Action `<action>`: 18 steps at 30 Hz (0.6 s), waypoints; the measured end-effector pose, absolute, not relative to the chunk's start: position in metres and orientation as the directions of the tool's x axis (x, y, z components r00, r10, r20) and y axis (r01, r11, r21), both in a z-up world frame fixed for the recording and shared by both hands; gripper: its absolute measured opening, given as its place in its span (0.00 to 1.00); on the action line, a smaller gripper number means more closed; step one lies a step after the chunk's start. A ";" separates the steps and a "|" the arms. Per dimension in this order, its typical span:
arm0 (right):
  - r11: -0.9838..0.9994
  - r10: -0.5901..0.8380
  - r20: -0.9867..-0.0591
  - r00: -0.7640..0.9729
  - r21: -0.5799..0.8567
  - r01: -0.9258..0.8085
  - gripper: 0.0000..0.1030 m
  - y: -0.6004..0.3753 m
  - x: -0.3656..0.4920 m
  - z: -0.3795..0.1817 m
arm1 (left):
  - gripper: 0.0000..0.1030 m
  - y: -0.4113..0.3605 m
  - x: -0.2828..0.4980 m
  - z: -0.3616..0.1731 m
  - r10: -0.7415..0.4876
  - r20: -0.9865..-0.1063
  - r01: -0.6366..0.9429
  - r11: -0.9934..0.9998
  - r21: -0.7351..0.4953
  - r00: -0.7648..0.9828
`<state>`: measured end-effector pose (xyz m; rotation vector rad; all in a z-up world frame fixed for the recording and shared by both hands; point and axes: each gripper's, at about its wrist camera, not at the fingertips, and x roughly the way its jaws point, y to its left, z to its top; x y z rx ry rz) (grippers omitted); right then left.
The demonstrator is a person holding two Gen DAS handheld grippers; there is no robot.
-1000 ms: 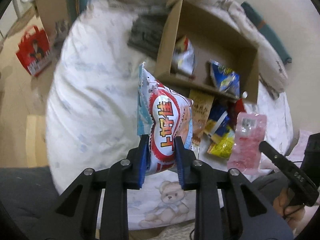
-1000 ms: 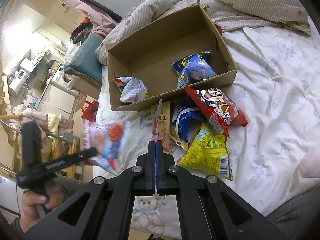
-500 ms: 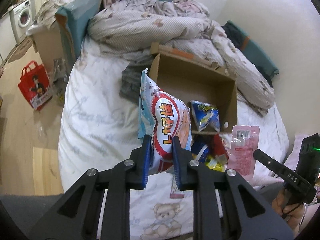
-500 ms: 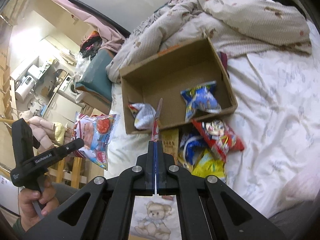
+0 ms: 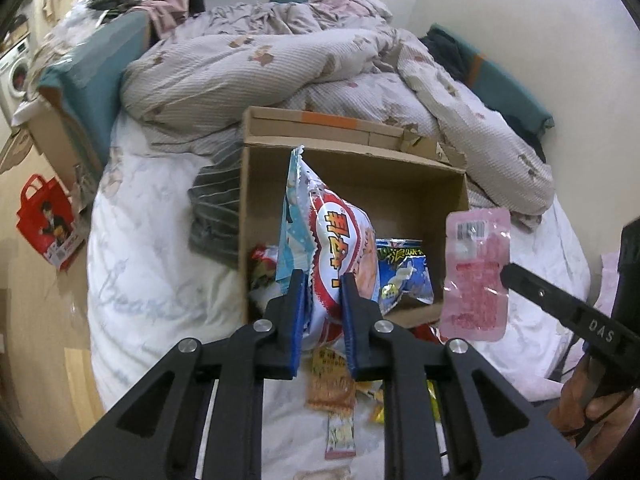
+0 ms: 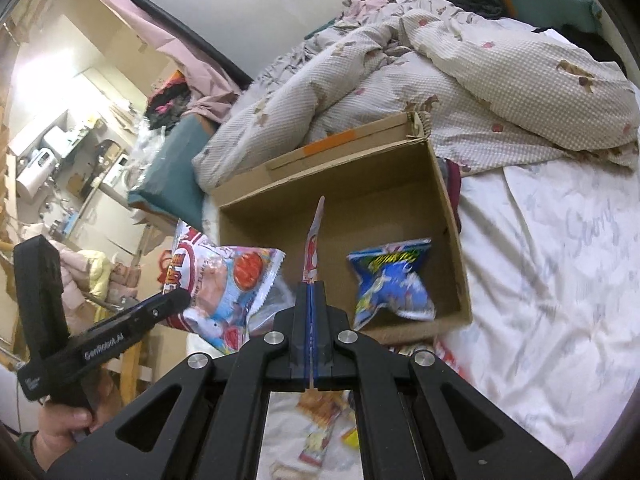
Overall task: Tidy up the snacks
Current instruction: 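Lower both bags into the box and open both tools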
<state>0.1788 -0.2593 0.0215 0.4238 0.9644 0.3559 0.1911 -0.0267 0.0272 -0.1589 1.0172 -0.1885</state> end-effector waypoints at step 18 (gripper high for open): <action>0.988 0.144 -0.824 0.548 0.154 -0.029 0.00 -0.271 0.217 -0.022 | 0.13 -0.052 0.231 -0.029 -0.184 -0.852 0.121 0.982 -0.143 0.490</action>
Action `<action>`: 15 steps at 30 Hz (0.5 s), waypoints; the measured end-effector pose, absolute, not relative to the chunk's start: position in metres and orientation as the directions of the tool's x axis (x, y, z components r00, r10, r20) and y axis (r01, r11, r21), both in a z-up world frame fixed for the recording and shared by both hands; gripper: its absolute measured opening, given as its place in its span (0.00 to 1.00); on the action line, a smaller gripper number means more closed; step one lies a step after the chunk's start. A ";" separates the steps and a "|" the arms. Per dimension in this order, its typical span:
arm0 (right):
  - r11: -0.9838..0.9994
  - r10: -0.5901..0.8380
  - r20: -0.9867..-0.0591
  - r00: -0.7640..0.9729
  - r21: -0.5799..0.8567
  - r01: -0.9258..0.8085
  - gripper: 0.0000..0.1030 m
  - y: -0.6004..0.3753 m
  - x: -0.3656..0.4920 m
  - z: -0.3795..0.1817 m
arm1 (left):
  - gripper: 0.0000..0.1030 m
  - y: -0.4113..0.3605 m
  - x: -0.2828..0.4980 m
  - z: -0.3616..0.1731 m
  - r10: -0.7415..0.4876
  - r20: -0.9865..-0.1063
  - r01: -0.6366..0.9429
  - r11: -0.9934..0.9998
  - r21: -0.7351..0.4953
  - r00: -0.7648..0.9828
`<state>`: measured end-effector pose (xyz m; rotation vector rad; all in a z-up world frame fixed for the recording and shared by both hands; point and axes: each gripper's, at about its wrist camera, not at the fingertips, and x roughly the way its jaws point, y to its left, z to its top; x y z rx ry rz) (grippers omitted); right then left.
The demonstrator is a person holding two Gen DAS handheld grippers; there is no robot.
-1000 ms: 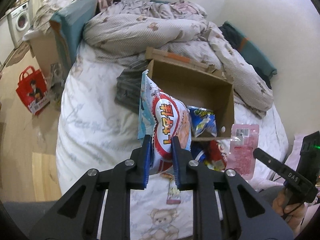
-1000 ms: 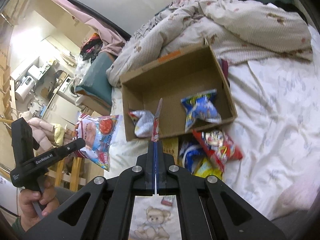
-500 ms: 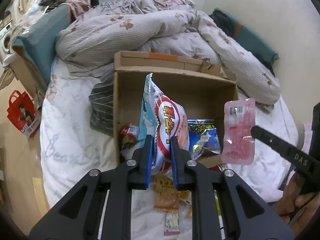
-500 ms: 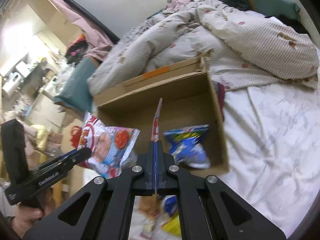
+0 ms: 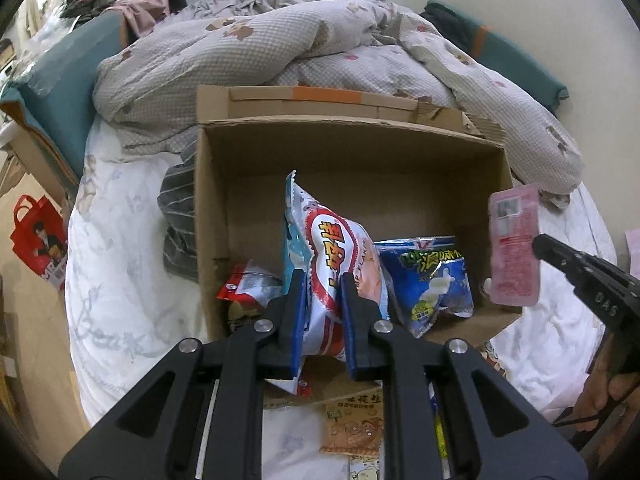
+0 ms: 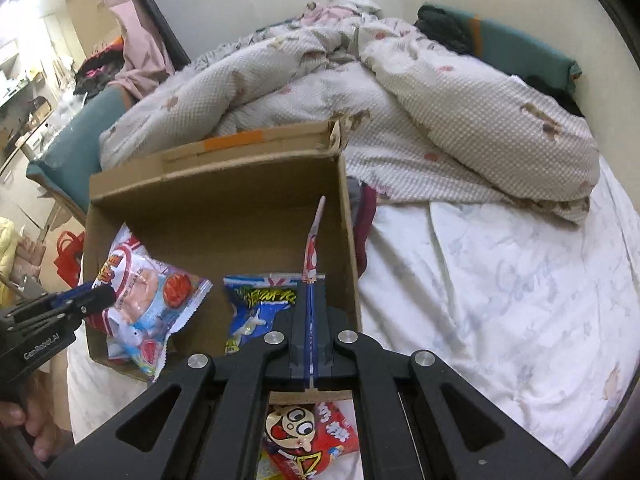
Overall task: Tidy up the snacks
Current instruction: 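Lower both bags into the box and open both tools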
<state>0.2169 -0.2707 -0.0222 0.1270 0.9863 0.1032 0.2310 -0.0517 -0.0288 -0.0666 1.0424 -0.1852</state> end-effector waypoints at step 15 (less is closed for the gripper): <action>0.972 0.219 -0.855 0.470 0.233 -0.030 0.06 -0.263 0.224 -0.039 | 0.72 -0.040 0.229 -0.035 -0.184 -0.864 0.059 0.982 -0.178 0.468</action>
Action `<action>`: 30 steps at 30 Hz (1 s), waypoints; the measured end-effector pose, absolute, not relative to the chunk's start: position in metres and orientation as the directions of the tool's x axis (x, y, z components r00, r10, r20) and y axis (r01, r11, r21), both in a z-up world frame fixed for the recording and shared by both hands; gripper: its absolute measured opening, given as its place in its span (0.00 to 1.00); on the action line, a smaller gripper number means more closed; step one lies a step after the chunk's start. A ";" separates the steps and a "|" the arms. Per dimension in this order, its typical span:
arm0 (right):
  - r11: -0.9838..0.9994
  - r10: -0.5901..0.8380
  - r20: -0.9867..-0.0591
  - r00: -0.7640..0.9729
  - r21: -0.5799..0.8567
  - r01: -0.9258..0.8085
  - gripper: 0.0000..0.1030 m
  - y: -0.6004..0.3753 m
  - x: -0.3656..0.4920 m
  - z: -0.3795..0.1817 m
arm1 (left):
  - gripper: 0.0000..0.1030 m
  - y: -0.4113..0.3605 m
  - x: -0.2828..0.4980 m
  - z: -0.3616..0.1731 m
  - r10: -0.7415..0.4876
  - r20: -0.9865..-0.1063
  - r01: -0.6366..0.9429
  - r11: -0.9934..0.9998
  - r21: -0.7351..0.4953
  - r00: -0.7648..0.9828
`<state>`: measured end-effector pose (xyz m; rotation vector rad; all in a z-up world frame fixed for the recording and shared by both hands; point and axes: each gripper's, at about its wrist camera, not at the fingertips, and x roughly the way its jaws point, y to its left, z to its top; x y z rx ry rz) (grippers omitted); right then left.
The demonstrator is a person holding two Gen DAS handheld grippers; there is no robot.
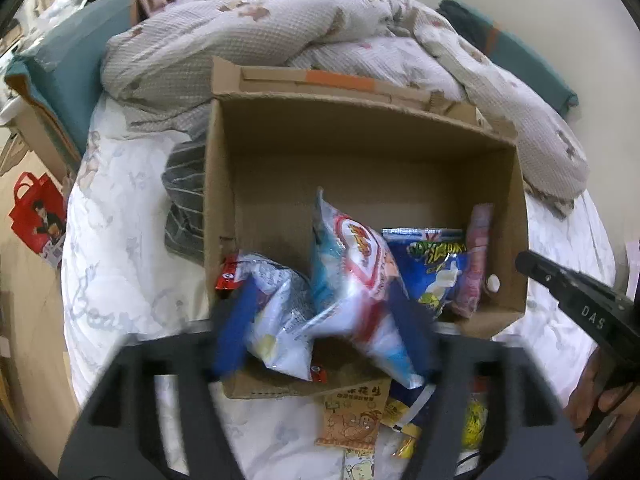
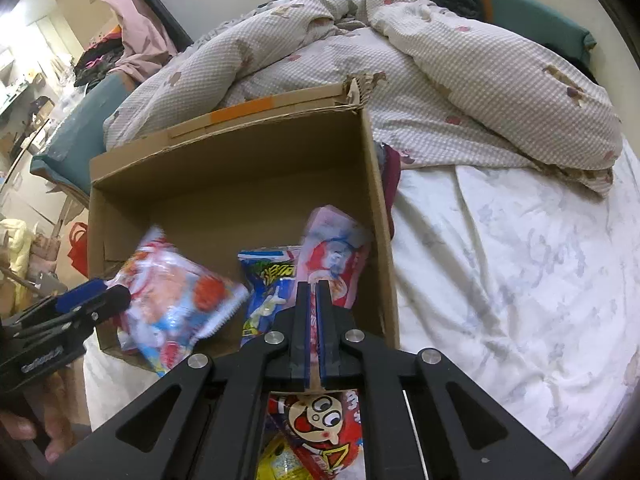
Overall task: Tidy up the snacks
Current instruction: 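Lower both bags into the box and open both tools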
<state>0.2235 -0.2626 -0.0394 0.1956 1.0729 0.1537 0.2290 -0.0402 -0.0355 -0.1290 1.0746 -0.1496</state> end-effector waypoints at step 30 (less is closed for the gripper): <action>0.894 0.410 -0.741 0.532 0.441 -0.075 0.86 -0.262 0.208 -0.014 | 0.90 -0.023 0.198 0.008 -0.107 -0.749 0.012 0.991 -0.131 0.654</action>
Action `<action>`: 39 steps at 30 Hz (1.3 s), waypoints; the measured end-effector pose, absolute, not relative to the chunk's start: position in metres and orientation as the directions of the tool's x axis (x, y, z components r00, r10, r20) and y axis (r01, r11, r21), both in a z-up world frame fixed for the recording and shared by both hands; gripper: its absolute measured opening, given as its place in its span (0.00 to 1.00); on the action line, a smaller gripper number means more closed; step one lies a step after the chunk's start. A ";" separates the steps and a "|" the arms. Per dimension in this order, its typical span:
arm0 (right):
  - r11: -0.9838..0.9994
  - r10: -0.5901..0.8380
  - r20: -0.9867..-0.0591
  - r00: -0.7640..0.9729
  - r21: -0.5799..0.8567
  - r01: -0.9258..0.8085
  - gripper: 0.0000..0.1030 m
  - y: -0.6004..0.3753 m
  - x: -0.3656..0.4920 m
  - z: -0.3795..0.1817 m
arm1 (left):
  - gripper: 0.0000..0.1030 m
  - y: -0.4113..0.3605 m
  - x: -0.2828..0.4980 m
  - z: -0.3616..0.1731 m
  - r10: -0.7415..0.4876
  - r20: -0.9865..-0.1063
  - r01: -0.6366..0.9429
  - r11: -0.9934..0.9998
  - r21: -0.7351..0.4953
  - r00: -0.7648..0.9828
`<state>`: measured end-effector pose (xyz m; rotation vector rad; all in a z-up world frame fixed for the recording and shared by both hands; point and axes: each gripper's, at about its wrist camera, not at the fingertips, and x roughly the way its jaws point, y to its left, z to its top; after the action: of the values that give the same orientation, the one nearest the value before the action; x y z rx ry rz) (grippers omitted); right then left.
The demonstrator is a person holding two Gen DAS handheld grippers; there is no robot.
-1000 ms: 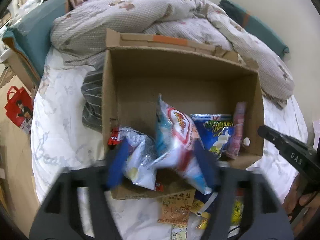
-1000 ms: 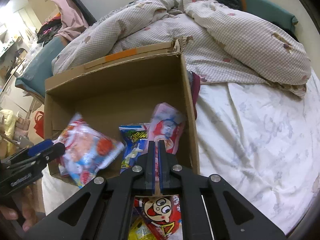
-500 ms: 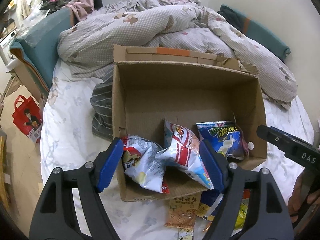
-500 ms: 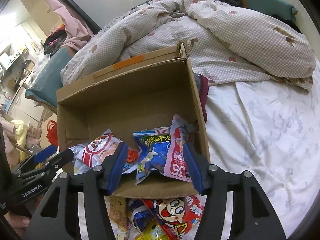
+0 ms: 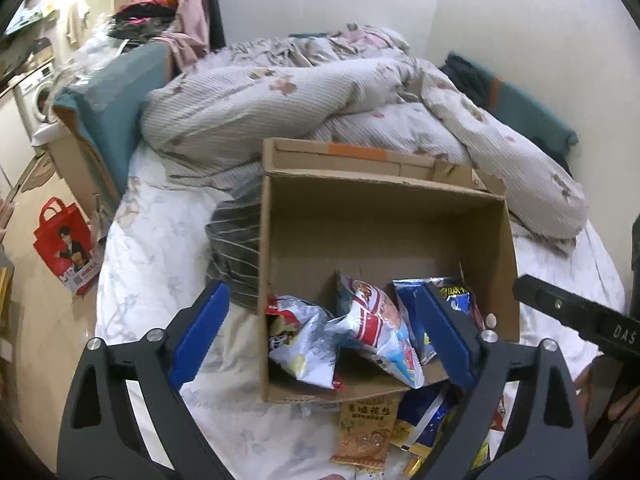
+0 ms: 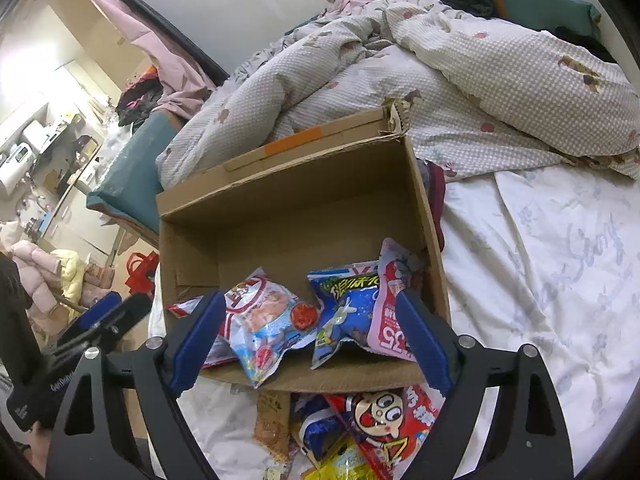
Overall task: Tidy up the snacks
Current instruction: 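Lower both bags into the box and open both tools, then withdraw both tools from the box toward the remaining snacks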
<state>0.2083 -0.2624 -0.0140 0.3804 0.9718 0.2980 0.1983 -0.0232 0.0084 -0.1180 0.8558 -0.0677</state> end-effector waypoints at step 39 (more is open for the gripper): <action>0.877 0.400 -0.800 0.448 0.476 0.068 0.86 -0.287 0.116 -0.036 | 0.90 -0.003 0.113 -0.011 -0.070 -0.820 -0.036 0.993 -0.110 0.568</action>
<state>0.1164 -0.2874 -0.0359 0.4829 1.0981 0.2155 0.1127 -0.0034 -0.0111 -0.1188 0.9674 -0.0203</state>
